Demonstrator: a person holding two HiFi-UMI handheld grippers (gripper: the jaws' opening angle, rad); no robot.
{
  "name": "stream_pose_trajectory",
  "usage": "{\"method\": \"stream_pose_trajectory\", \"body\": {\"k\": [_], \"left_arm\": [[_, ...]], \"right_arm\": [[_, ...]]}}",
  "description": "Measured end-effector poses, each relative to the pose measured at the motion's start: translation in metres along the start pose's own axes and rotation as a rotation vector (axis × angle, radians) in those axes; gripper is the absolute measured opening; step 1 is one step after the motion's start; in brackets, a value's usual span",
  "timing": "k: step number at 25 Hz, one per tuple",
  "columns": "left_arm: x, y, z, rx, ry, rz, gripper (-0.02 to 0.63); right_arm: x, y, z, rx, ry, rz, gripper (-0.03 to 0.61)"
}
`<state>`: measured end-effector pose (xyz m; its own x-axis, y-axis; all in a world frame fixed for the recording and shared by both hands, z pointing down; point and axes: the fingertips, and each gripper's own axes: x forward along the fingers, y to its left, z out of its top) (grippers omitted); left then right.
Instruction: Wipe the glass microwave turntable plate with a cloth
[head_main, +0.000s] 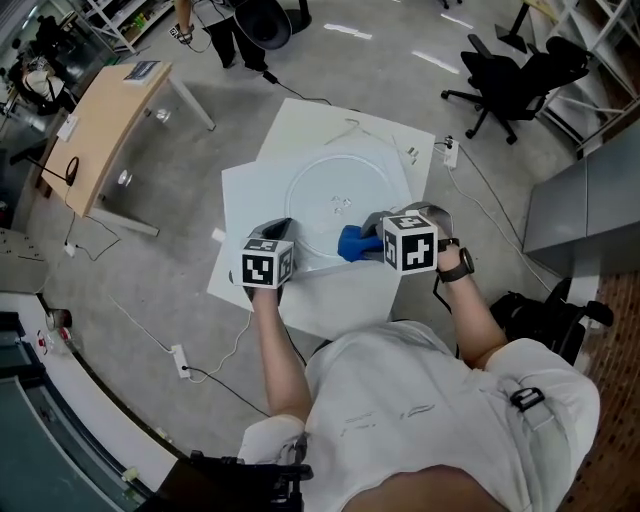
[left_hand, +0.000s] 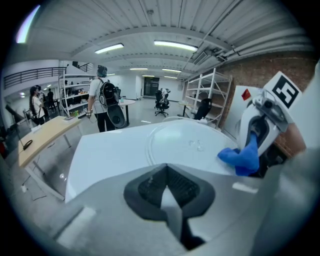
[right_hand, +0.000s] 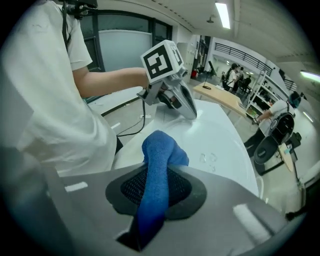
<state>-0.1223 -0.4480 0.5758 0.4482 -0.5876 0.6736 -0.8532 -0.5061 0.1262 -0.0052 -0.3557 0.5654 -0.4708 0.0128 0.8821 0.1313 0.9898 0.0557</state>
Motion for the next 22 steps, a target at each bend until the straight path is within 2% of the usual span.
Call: {"method": "stream_pose_trajectory", "body": {"k": [4, 7, 10, 17, 19, 22], "left_arm": [[0.001, -0.002, 0.0, -0.012, 0.006, -0.014, 0.002], [0.003, -0.001, 0.002, -0.041, 0.021, -0.041, 0.002], [0.003, 0.0, 0.002, -0.061, 0.032, -0.061, 0.002], [0.0, 0.004, 0.003, -0.057, 0.027, -0.051, 0.002], [0.0, 0.005, 0.003, -0.059, 0.028, -0.048, 0.002], [0.0, 0.005, 0.002, -0.06, 0.027, -0.044, 0.002]], "right_arm": [[0.025, -0.007, 0.039, -0.086, -0.063, 0.022, 0.064], [0.04, -0.03, 0.058, -0.144, -0.07, -0.016, 0.067], [0.049, -0.058, 0.068, -0.203, -0.057, -0.077, 0.067], [0.058, -0.128, 0.075, -0.393, -0.009, -0.224, 0.067], [0.06, -0.155, 0.074, -0.408, 0.007, -0.29, 0.067], [0.056, -0.192, 0.057, -0.361, 0.052, -0.38, 0.067]]}}
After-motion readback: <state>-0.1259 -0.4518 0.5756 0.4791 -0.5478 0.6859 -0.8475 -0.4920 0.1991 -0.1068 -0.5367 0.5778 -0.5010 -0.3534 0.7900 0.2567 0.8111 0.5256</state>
